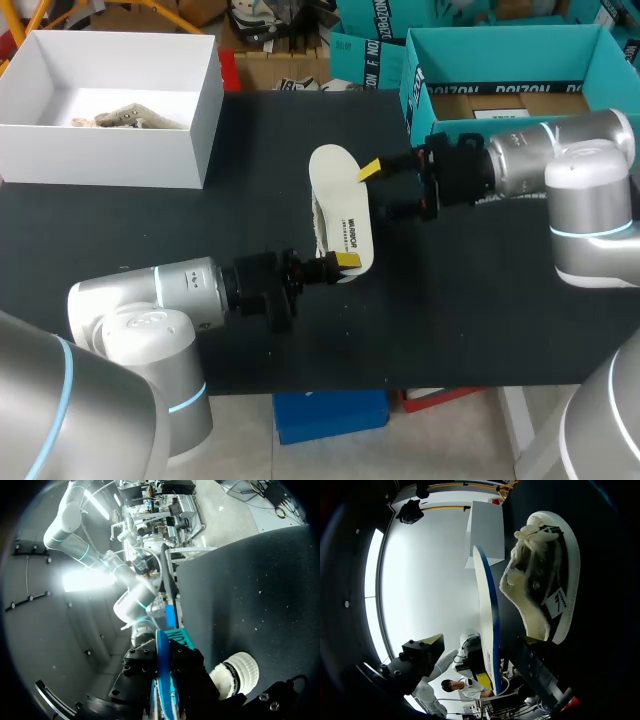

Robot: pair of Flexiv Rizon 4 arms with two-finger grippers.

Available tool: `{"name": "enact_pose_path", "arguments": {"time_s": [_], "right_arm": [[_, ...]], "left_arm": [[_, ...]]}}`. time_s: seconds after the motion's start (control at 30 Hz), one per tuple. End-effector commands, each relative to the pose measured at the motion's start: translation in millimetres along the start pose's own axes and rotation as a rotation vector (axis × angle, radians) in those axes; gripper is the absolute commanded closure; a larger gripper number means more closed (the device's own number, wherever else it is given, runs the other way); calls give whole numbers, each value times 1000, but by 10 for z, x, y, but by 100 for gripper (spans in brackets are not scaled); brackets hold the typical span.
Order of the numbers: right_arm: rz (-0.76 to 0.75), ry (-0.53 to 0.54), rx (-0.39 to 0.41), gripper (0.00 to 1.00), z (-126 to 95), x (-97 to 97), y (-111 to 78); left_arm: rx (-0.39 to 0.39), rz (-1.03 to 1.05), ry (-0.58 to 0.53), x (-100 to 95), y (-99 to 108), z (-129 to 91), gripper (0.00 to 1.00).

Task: Take the shoe out of the shoebox, open the shoe tongue, remove and reinsert the insole, then place the shoe into the shoebox

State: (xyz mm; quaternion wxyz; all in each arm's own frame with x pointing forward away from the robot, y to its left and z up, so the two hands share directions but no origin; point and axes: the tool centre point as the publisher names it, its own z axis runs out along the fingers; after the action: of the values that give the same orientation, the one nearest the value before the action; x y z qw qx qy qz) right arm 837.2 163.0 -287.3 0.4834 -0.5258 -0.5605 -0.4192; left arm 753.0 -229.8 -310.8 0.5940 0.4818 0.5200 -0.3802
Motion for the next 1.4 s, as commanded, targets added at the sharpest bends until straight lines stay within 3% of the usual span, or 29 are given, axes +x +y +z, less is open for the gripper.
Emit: {"name": "enact_pose_path", "arguments": {"time_s": [0.03,0.17,0.5,0.57,0.6,0.63,1.13,1.17,1.2,1.4], "right_arm": [[4,10,0,24,85,-56,8],[12,17,2,50,119,-83,-3],[24,23,9,55,163,-128,-9],[27,24,11,72,176,-135,-16],[30,24,13,95,183,-142,-18],[33,23,16,100,189,-155,-17],[36,18,23,100,204,-168,-18],[36,18,23,100,204,-168,-18],[36,18,23,100,204,-168,-18],[36,18,23,100,204,-168,-18]], "left_arm": [[-4,2,4,-4,-11,9,100],[-4,2,4,-4,-11,9,100],[-4,2,4,-4,-11,9,100],[-4,2,4,-4,-11,9,100],[-4,2,4,-4,-11,9,100],[-4,2,4,-4,-11,9,100],[4,1,11,-16,-18,11,99],[8,-1,22,-32,-27,18,38],[9,-6,25,-58,-34,19,0],[-14,-46,185,-235,22,-160,0]]}}
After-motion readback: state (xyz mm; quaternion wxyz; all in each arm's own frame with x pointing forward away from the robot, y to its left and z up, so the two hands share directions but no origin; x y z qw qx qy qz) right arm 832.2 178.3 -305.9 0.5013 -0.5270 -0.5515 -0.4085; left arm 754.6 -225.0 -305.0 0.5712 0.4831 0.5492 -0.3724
